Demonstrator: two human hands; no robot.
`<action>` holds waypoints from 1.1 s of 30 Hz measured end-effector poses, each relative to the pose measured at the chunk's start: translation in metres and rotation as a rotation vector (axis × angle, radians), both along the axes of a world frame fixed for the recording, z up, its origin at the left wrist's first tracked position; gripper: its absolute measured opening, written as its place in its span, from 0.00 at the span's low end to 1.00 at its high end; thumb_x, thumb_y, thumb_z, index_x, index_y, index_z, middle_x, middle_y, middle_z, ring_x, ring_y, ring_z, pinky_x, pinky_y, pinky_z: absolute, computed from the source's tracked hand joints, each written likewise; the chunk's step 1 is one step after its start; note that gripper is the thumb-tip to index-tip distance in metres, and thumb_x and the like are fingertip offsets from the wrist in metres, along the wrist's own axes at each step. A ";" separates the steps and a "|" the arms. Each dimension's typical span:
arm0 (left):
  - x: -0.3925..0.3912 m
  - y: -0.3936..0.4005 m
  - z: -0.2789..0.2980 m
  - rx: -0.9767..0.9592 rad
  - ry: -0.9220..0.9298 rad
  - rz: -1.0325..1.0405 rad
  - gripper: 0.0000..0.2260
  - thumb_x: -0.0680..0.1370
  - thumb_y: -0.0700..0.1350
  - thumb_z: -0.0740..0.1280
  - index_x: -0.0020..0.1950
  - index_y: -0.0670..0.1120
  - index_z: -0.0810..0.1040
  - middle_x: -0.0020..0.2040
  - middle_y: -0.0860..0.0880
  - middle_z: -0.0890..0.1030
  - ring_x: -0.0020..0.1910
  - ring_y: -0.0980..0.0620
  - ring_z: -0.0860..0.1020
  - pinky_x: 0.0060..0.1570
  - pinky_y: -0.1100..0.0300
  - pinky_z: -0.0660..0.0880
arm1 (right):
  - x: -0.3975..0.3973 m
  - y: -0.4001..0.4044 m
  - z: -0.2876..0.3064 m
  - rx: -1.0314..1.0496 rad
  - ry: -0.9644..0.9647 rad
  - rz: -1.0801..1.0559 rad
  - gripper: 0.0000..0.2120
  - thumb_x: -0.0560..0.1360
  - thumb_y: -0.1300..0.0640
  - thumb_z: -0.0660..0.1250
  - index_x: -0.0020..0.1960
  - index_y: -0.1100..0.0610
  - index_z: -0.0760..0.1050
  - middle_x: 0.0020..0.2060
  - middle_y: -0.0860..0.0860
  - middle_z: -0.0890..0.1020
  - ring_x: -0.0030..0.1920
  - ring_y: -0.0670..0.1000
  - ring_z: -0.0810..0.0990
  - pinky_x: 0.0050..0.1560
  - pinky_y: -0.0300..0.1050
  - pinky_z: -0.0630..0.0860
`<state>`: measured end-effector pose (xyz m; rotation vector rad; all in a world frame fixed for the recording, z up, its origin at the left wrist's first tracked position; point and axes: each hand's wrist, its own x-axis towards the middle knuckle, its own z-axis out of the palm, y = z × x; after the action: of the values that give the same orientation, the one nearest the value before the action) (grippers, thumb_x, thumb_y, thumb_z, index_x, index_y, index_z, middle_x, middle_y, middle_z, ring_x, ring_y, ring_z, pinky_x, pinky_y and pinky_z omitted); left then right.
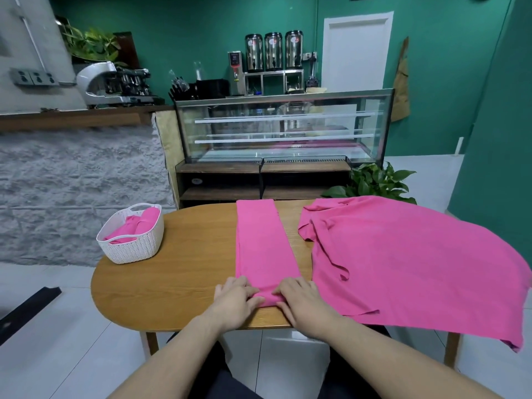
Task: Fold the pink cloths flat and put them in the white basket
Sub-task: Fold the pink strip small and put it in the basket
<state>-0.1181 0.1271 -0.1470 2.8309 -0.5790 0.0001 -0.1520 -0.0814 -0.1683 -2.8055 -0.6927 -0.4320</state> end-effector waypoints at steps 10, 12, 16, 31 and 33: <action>-0.027 0.003 -0.034 -0.081 -0.447 -0.192 0.11 0.78 0.59 0.60 0.50 0.51 0.71 0.51 0.55 0.73 0.46 0.52 0.72 0.46 0.58 0.71 | -0.006 0.008 0.016 -0.066 0.133 -0.024 0.12 0.83 0.51 0.51 0.63 0.54 0.66 0.57 0.53 0.76 0.54 0.57 0.74 0.57 0.56 0.68; -0.025 0.005 -0.037 -0.117 -0.481 -0.207 0.12 0.77 0.59 0.62 0.50 0.51 0.72 0.53 0.56 0.74 0.49 0.53 0.70 0.50 0.60 0.69 | -0.005 0.009 0.019 -0.059 0.165 -0.017 0.10 0.82 0.51 0.52 0.59 0.53 0.66 0.54 0.55 0.77 0.52 0.58 0.75 0.54 0.56 0.70; -0.015 0.010 -0.023 -0.225 -0.287 -0.178 0.23 0.76 0.66 0.57 0.52 0.51 0.81 0.48 0.56 0.76 0.47 0.56 0.71 0.50 0.59 0.70 | -0.001 0.009 0.017 -0.028 0.120 -0.045 0.11 0.81 0.49 0.54 0.57 0.51 0.72 0.53 0.51 0.75 0.53 0.54 0.73 0.54 0.55 0.70; -0.004 -0.003 -0.011 -0.337 -0.062 -0.063 0.11 0.82 0.51 0.63 0.55 0.48 0.82 0.50 0.52 0.77 0.50 0.51 0.77 0.56 0.53 0.72 | -0.004 0.015 -0.002 -0.137 -0.199 -0.087 0.14 0.79 0.47 0.52 0.51 0.53 0.72 0.46 0.50 0.77 0.41 0.53 0.76 0.43 0.53 0.75; -0.014 -0.005 -0.023 -0.280 -0.241 -0.080 0.13 0.81 0.53 0.57 0.49 0.49 0.78 0.45 0.53 0.74 0.45 0.50 0.75 0.48 0.51 0.73 | -0.006 0.017 -0.004 -0.141 -0.233 -0.087 0.12 0.78 0.47 0.54 0.48 0.52 0.72 0.41 0.48 0.77 0.38 0.52 0.76 0.40 0.52 0.75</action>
<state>-0.1322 0.1223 -0.1697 2.5495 -0.6827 0.3821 -0.1580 -0.0646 -0.1719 -2.9562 -0.6716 -0.7643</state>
